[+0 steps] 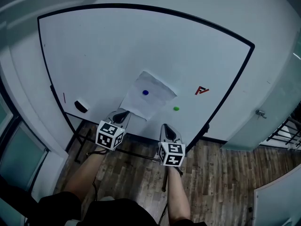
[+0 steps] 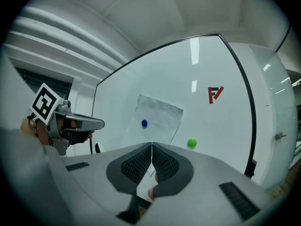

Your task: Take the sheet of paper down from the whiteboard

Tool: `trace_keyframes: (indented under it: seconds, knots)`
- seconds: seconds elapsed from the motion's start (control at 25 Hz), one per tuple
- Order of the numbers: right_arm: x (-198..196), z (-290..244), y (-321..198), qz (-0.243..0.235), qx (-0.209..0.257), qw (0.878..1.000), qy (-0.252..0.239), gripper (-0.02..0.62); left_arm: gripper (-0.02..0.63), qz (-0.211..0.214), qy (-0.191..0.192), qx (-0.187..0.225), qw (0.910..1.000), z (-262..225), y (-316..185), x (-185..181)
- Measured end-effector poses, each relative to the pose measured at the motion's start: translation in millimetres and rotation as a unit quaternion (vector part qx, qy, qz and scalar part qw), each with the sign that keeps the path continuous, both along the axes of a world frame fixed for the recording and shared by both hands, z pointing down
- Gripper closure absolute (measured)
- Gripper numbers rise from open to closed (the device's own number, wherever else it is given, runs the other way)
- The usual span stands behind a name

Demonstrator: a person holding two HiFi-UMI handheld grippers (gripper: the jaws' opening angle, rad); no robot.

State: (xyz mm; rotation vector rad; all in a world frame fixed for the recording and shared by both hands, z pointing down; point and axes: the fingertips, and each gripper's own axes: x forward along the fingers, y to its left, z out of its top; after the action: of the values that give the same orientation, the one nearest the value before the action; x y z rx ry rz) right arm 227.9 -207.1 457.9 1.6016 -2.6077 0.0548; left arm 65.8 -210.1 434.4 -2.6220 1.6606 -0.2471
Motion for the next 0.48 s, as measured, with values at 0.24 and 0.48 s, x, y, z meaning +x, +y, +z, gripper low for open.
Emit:
trace_keyframes:
  seconds: [0.24, 0.48]
  knots:
    - [-6, 7, -22, 0.007, -0.005, 1.0, 0.0, 0.571, 0.584, 0.004, 0.01, -0.001, 0.9999, 7, -22, -11]
    - [-35, 3, -49, 0.02, 0.001, 1.0, -0.004, 0.571, 0.584, 0.014, 0.021, -0.007, 0.9997, 13, -52, -39]
